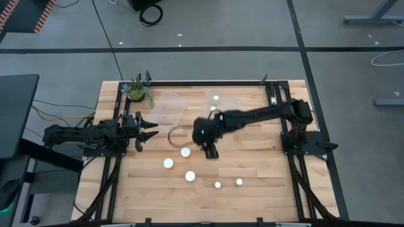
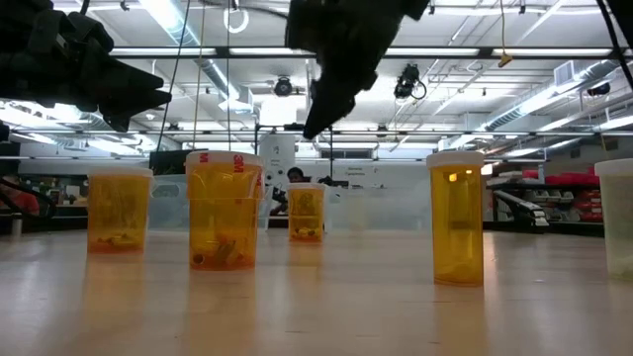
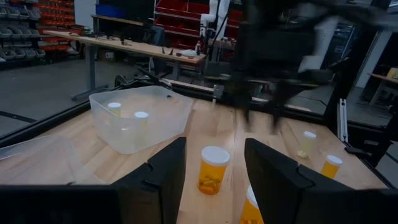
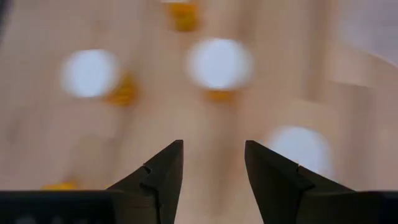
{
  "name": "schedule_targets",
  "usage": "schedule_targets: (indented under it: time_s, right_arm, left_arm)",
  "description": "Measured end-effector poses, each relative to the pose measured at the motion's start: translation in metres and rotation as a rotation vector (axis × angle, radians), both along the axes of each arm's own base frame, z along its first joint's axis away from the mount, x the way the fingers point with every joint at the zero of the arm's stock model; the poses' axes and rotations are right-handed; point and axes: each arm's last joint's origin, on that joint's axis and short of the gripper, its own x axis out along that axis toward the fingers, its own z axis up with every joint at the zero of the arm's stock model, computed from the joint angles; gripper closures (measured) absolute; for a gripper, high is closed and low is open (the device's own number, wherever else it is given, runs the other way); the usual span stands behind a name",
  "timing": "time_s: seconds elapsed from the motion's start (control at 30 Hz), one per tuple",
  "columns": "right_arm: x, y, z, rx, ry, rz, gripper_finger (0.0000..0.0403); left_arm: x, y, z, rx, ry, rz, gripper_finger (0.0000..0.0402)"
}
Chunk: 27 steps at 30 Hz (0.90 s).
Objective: Pick and place medicine bottles into bin by pill shape (circle, oval)
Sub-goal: Put the small orange pill bottle into the right transparent bin
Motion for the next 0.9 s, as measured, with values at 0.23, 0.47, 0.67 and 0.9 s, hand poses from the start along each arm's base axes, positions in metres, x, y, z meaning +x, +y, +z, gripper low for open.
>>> schedule_targets:
  time_s: [0.23,0.47,0.67,0.9]
  right_arm:
    - [-0.009,0.076,0.002,0.031,-0.029,0.149,0.0224]
    - [-0.027,0.122,-0.003,-0.029,-0.009,0.094,0.0224]
    - [-0.039,0.138,-0.015,-0.052,0.019,0.029,0.0224]
    - [-0.045,0.147,-0.032,-0.030,0.005,0.023,0.0202]
  left_arm:
    - [0.000,0.000,0.000,-0.001,0.000,0.000,0.0230]
    - [0.000,0.000,0.000,-0.001,0.000,0.000,0.0230]
    - [0.000,0.000,0.000,0.000,0.001,0.000,0.0230]
    - [0.000,0.000,0.000,-0.001,0.000,0.000,0.0230]
